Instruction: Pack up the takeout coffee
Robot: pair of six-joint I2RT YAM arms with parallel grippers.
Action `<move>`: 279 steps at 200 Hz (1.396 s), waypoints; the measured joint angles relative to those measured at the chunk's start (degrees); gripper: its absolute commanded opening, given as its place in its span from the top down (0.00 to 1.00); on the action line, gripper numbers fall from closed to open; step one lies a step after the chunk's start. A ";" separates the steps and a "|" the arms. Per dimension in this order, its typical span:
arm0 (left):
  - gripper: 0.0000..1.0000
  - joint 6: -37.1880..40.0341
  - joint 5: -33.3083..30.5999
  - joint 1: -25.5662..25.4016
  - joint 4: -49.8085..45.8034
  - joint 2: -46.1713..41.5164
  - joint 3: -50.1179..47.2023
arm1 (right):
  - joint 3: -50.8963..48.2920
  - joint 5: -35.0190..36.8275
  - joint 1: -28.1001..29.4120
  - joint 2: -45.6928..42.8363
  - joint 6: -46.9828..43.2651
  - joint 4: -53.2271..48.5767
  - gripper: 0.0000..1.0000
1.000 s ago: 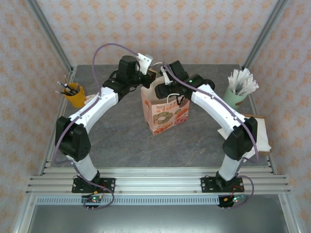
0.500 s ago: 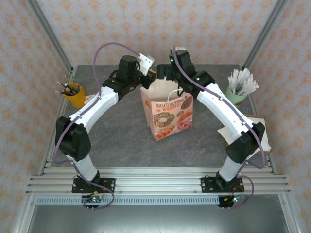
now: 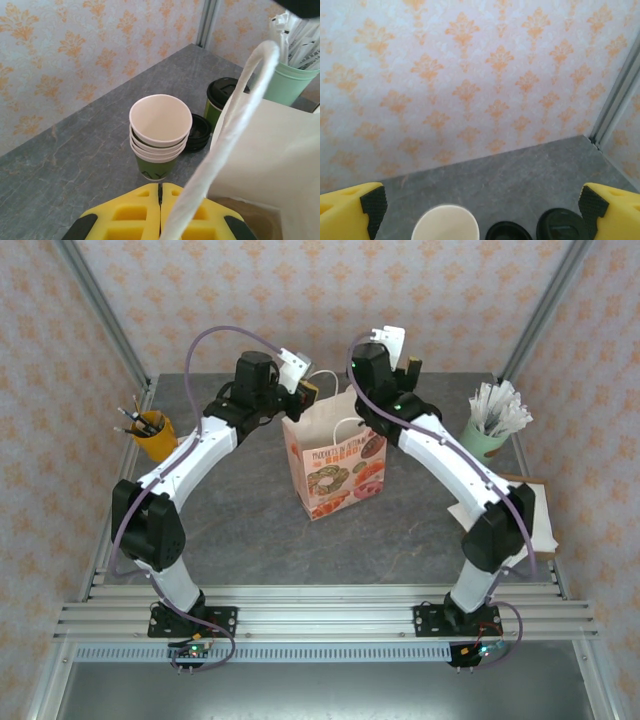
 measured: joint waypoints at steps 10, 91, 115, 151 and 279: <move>1.00 0.46 0.66 0.00 0.57 -0.09 -0.44 | 6.43 0.37 -1.14 3.89 3.15 -3.26 0.00; 0.80 4.42 7.15 0.63 -2.27 -0.13 4.04 | 22.36 -25.79 -15.15 5.22 16.90 -42.95 0.00; 0.45 4.39 8.04 0.63 -4.31 -0.02 7.96 | 16.35 -33.68 -21.38 4.13 17.79 -50.38 0.00; 0.00 4.22 8.92 1.51 -9.01 1.05 14.80 | 20.85 -38.75 -25.59 9.46 16.06 -60.37 0.00; 0.00 -25.53 -17.55 15.98 -15.39 17.14 41.33 | 29.53 -46.03 -29.03 27.04 0.68 -64.32 0.00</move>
